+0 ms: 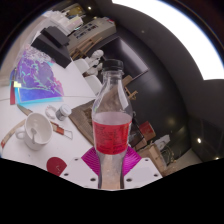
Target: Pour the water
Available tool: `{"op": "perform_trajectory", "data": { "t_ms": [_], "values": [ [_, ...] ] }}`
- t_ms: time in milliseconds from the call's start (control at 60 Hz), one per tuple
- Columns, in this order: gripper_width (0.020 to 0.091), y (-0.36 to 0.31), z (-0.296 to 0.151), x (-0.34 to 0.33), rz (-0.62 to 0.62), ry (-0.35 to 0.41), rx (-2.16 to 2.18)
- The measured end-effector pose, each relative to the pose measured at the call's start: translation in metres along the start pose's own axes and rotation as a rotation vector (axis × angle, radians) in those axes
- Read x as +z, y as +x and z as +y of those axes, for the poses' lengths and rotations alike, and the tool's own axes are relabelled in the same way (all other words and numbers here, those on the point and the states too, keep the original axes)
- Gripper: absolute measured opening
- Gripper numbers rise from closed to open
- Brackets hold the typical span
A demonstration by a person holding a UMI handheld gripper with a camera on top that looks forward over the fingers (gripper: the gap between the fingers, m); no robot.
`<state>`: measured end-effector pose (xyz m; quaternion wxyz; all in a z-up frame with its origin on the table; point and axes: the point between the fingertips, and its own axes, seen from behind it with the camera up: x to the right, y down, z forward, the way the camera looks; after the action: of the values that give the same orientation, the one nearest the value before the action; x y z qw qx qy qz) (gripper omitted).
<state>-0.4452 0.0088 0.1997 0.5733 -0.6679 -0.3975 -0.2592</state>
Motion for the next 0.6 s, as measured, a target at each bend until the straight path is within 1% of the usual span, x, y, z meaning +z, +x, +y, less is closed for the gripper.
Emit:
{"op": "perform_trajectory", "data": {
  "t_ms": [100, 183, 267, 450, 600],
  "values": [
    [0.0238, -0.012, -0.004, -0.005, -0.059, -0.025, 0.336],
    [0.0237, -0.029, 0.008, -0.001, -0.136, -0.061, 0.6],
    [0.0236, -0.047, 0.014, 0.004, -0.19, -0.072, 0.78],
    [0.0238, -0.087, 0.036, 0.016, -0.225, -0.101, 0.953],
    [0.0244, -0.111, 0.048, 0.023, -0.247, -0.098, 0.971]
  ]
}}
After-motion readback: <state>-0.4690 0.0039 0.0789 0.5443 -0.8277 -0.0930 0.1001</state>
